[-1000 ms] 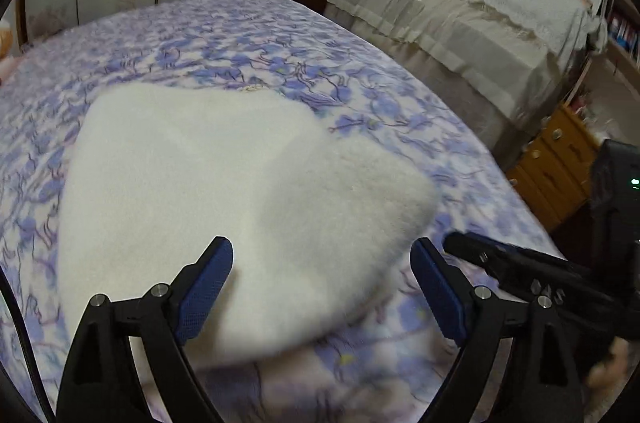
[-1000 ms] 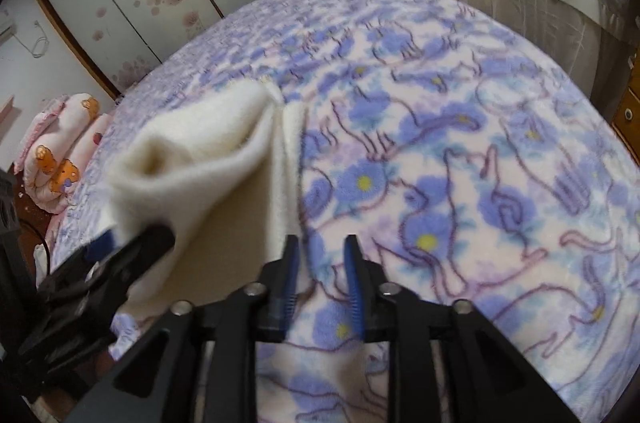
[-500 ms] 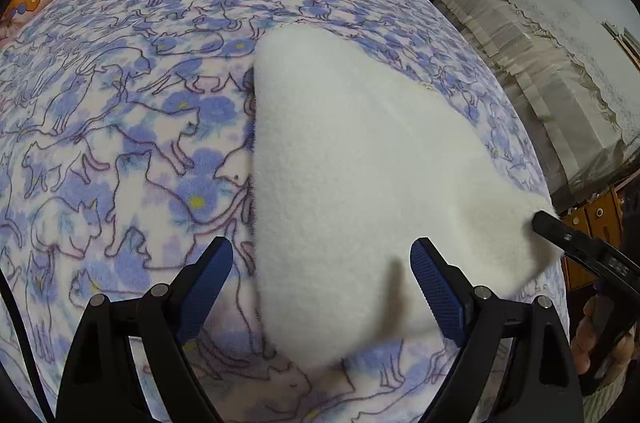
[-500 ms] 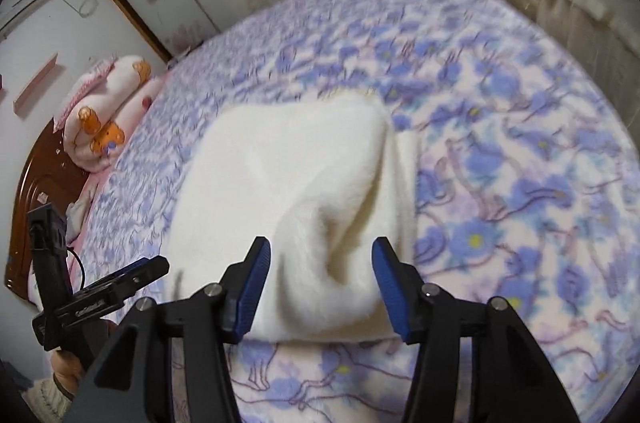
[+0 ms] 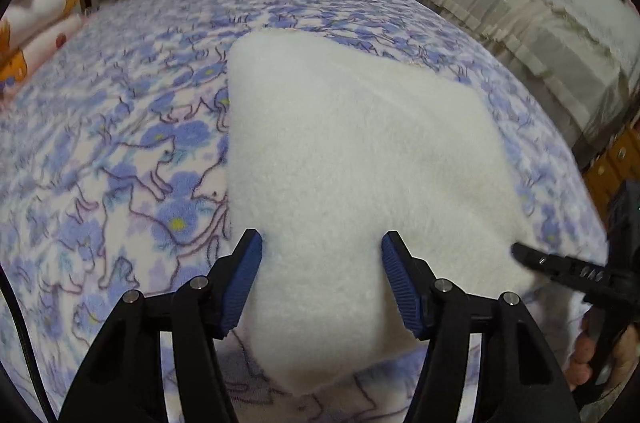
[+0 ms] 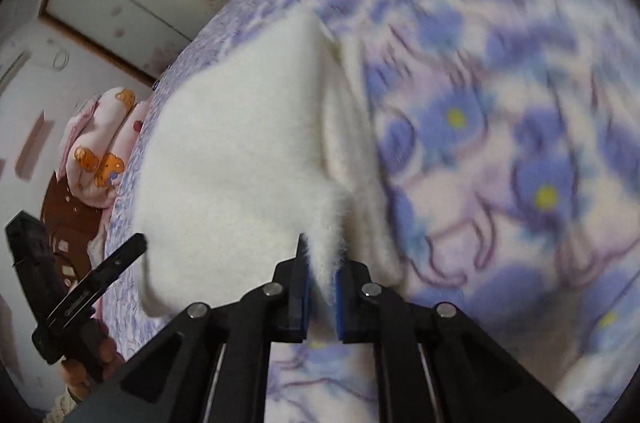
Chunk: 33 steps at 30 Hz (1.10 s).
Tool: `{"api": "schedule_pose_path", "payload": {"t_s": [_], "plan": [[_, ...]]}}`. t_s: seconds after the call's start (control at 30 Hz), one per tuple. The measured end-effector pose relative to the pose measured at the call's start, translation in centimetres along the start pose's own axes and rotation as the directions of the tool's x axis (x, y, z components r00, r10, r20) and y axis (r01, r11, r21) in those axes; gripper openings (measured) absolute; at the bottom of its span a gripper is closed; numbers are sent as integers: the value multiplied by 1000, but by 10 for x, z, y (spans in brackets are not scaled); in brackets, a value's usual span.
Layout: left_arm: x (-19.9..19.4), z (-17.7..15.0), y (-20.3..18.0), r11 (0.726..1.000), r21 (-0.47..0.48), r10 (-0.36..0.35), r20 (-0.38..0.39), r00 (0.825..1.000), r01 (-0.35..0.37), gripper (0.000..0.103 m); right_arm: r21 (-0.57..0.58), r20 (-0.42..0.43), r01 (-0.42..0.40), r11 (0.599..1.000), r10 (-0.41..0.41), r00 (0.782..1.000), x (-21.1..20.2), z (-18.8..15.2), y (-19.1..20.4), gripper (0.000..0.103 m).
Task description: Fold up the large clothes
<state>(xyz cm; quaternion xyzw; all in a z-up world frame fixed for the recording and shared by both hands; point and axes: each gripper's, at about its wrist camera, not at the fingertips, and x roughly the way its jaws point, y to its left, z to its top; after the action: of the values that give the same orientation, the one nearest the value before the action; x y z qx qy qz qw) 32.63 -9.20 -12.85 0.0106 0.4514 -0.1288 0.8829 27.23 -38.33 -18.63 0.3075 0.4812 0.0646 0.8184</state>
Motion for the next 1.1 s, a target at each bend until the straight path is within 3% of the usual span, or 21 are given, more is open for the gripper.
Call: {"api": "schedule_pose_path", "payload": {"t_s": [0.1,0.2,0.3,0.33,0.57,0.7,0.73,0.77,0.83,0.87,0.93,1.0,1.07,1.1], "plan": [[-3,-2,-7,998,51,37,12,999,-37,64,-59,12,27,998,-26,1000,-10,5,17,11],[-8,5,-2,998,49,-26,-11,1000,27,74,-171,21,94,981,-92,996,-22,19,45,17],[-8,19,6,995,24,-95,-24,995,96,75,-213,47,84,973,-75,996,-25,44,59,42],[-7,25,10,995,10,-102,-23,995,102,75,-213,64,92,973,-80,995,-24,54,60,46],[35,71,53,985,-147,-98,-59,993,88,75,-149,53,153,977,-146,988,27,128,58,46],[59,88,69,969,-214,-140,-74,987,121,75,-182,53,193,964,-186,981,53,143,61,45],[62,91,69,969,-217,-139,-72,988,121,75,-204,40,192,960,-188,981,58,145,61,26],[64,94,68,970,-212,-135,-68,989,118,75,-239,47,232,943,-227,973,59,144,64,18],[65,96,62,974,-192,-135,-55,989,122,74,-264,101,238,935,-219,971,47,141,68,11],[67,95,61,975,-184,-136,-52,989,124,74,-258,134,244,935,-216,967,43,138,63,11],[77,88,59,972,-190,-152,-61,987,138,76,-216,95,249,944,-233,968,55,134,45,12],[84,84,66,953,-256,-183,-63,981,161,79,-175,88,225,959,-212,973,59,133,34,14],[85,82,72,936,-305,-207,-69,976,177,81,-133,81,211,968,-201,976,54,136,32,22],[85,81,74,933,-312,-212,-72,975,179,81,-121,77,219,968,-211,975,50,137,32,32]]}}
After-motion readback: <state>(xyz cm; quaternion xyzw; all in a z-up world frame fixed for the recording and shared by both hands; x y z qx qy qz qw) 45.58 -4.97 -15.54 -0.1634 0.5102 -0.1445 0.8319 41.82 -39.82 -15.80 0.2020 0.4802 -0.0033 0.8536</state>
